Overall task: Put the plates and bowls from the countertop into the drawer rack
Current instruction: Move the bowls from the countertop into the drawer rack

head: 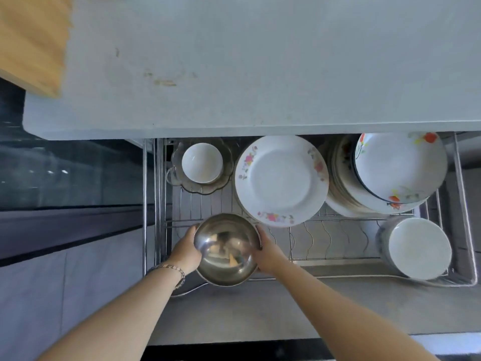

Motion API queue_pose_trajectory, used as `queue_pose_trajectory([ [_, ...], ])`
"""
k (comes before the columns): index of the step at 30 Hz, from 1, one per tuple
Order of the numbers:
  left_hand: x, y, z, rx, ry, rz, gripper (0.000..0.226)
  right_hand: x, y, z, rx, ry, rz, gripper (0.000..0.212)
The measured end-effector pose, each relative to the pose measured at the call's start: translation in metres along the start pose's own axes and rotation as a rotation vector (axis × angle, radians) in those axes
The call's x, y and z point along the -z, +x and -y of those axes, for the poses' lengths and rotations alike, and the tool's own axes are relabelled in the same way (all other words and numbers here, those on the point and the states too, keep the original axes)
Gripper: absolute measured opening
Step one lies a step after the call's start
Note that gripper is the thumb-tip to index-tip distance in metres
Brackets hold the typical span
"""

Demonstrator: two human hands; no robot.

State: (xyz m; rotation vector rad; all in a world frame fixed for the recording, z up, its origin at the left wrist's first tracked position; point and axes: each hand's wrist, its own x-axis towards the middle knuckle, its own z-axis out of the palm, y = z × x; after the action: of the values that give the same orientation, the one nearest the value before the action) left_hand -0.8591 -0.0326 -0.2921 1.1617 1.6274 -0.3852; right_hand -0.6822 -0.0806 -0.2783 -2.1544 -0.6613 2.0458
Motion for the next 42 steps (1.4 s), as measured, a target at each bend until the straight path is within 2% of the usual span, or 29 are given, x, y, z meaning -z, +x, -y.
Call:
queue_pose_trajectory([
  [6,-0.017,0.017,0.008,0.03,0.05,-0.007,0.063,-0.002,0.018,-0.009,-0.064,-0.161,-0.014,0.068],
  [10,-0.02,0.012,0.002,0.034,0.114,-0.011,0.063,0.007,0.014,-0.007,-0.08,-0.28,-0.022,0.069],
  [14,-0.022,0.012,-0.001,0.056,0.172,-0.068,0.067,0.011,0.015,-0.009,-0.041,-0.431,-0.054,0.06],
  [22,-0.019,0.009,-0.005,0.12,0.101,-0.007,0.067,0.008,0.022,-0.012,0.01,-0.512,-0.107,0.051],
  [26,-0.012,-0.006,-0.022,0.144,0.122,-0.066,0.063,0.021,0.007,-0.002,-0.008,-0.584,-0.103,0.04],
  [28,-0.003,-0.02,-0.043,0.095,0.145,-0.173,0.059,0.035,-0.008,0.01,-0.004,-0.691,-0.072,0.04],
  [31,0.015,-0.05,-0.094,-0.156,0.07,-0.321,0.046,0.065,-0.037,0.041,0.107,-0.809,-0.07,0.038],
  [34,0.04,-0.082,-0.16,-0.348,-0.061,-0.408,0.035,0.101,-0.073,0.085,0.243,-0.789,-0.131,0.037],
  [38,0.079,-0.112,-0.244,-0.468,-0.254,-0.535,0.027,0.15,-0.119,0.151,0.435,-0.734,-0.254,0.036],
  [42,0.119,-0.116,-0.303,-0.478,-0.417,-0.554,0.031,0.194,-0.142,0.215,0.524,-0.527,-0.383,0.034],
])
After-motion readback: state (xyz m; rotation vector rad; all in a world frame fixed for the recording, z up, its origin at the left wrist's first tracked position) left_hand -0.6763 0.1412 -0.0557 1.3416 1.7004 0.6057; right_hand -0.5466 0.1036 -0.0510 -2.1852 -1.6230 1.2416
